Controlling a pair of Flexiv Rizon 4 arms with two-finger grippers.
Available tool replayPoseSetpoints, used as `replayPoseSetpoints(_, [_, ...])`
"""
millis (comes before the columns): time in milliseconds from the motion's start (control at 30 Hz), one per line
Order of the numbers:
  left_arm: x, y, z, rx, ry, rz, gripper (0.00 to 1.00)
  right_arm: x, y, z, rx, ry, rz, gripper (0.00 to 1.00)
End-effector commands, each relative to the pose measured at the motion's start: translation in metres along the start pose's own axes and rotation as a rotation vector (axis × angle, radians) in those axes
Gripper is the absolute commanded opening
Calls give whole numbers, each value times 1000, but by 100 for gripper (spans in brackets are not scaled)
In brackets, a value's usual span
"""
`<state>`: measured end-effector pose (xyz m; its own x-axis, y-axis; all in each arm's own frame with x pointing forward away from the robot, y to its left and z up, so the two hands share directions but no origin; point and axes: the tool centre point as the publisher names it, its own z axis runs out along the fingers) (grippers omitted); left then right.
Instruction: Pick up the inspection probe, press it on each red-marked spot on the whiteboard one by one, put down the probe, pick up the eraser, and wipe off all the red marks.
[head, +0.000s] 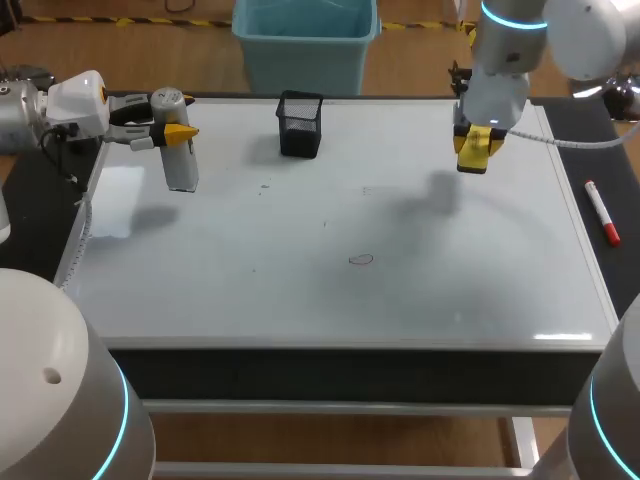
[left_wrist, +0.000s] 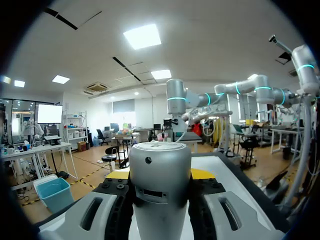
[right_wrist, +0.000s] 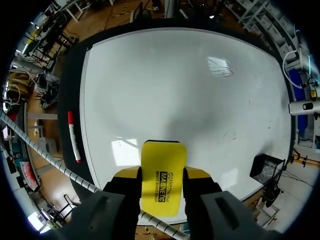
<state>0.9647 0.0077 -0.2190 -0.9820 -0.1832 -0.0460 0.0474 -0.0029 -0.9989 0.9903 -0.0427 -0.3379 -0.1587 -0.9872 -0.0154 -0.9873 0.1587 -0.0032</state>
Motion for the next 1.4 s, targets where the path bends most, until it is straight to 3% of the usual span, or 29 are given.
replayPoseSetpoints(33, [1,-1,0,1,-3,3,0,-17,10,-3,18,-3,-30,0])
replayPoseSetpoints(400, [1,-1,0,1,-3,3,0,-120,26,12,11,-35,-192,0])
replayPoseSetpoints(567, [1,-1,0,1,-3,3,0,-151,30,23,26,-25,-227,0])
replayPoseSetpoints(1000, [1,-1,0,1,-3,3,0,-181,41,57,-15,-16,-273,0])
replayPoseSetpoints(1400, [1,-1,0,1,-3,3,0,-176,41,71,-37,3,-283,0])
